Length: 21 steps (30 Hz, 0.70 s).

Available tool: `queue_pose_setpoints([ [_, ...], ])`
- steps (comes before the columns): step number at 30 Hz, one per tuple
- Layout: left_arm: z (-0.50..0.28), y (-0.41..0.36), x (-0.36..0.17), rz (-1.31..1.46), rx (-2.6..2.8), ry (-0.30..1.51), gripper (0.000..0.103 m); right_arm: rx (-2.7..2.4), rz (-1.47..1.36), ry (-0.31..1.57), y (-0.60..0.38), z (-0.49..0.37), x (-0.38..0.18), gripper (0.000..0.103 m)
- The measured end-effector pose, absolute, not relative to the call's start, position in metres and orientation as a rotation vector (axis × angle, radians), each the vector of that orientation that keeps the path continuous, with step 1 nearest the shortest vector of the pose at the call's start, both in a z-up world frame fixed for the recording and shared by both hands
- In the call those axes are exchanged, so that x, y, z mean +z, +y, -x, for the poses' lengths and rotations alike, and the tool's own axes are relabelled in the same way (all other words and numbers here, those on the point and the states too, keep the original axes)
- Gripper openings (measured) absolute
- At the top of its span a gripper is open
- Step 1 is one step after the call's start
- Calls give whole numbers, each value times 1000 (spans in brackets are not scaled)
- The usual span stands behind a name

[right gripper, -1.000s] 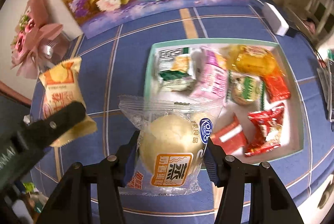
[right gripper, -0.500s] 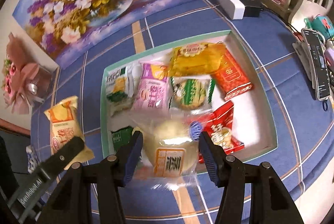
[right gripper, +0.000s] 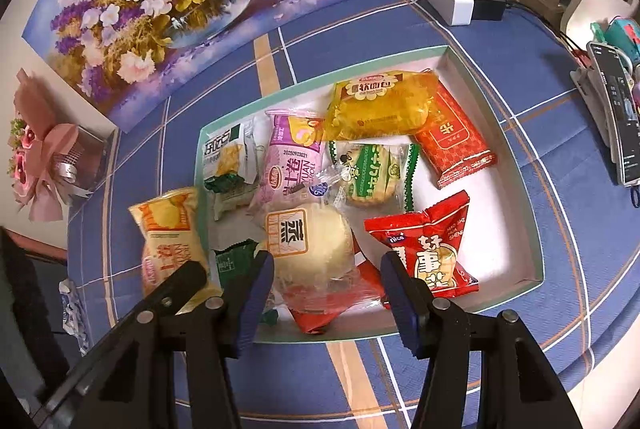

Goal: Organize snacks
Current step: 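Carry the Swiss roll packet and wrapped bun over the white tray, then lower both snacks into the tray and open both grippers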

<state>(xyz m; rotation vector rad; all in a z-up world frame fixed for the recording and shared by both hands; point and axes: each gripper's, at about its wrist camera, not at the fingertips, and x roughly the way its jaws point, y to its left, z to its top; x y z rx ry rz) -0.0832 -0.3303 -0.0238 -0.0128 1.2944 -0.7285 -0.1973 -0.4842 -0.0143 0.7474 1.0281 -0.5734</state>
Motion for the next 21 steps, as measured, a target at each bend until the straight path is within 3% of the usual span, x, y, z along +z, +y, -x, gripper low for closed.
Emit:
queue_pose_setpoints([
  [21, 77, -348, -40, 9, -784, 1323, 43, -598, -724, 1045, -486, 198, -14, 59],
])
